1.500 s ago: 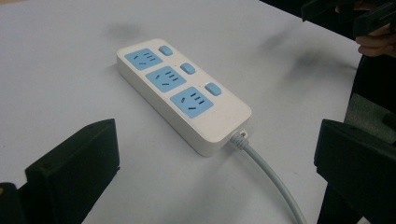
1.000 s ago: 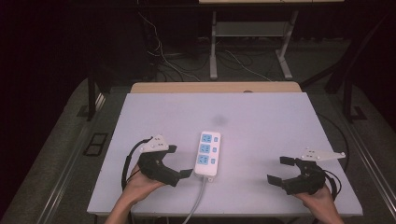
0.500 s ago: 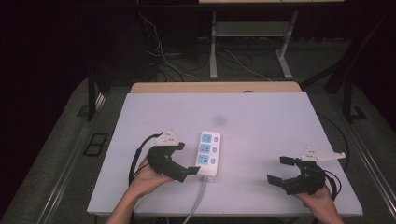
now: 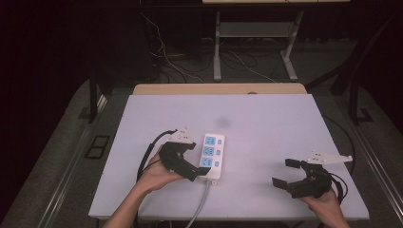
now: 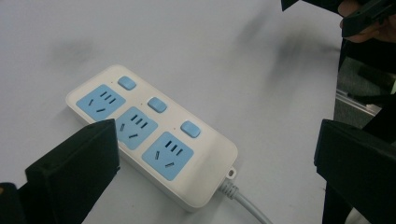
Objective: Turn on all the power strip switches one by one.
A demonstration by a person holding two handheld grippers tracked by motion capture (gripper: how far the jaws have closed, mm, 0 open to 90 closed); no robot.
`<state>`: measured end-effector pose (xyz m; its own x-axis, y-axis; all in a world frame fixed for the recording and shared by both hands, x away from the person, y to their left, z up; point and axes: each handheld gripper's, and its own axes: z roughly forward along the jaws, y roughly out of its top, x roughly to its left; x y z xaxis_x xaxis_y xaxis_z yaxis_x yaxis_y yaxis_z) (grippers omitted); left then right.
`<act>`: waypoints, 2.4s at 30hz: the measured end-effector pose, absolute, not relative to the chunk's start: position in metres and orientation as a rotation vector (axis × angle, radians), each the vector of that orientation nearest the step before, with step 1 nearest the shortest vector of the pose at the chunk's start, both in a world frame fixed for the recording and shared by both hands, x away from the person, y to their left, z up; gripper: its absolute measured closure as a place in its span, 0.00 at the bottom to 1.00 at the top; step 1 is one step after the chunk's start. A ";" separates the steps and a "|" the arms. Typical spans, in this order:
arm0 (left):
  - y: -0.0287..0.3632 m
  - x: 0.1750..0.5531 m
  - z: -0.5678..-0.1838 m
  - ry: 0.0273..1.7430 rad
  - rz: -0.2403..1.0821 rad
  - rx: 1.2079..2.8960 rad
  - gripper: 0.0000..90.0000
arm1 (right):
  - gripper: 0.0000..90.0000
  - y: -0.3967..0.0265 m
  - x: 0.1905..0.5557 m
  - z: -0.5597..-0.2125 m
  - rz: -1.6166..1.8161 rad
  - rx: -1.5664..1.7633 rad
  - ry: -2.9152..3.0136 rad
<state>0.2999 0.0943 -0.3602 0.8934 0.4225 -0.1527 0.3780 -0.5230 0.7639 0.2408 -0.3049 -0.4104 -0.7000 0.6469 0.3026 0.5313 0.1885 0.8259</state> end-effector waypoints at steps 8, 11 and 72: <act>0.083 0.308 -0.360 0.536 0.049 2.226 0.00 | 0.01 -0.306 0.240 -0.410 1.545 1.161 2.313; 0.078 0.312 -0.362 0.529 0.045 2.241 0.00 | 0.01 -0.307 0.240 -0.410 1.547 1.164 2.311; 0.043 0.345 -0.405 0.497 -0.043 2.401 0.99 | 0.01 -0.306 0.242 -0.413 1.506 1.163 2.318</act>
<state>0.3448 0.0431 -0.4050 0.9266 0.3407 -0.1594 0.3630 -0.6986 0.6166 0.2423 -0.3060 -0.4127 -0.6905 0.6678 0.2779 0.5255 0.1991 0.8272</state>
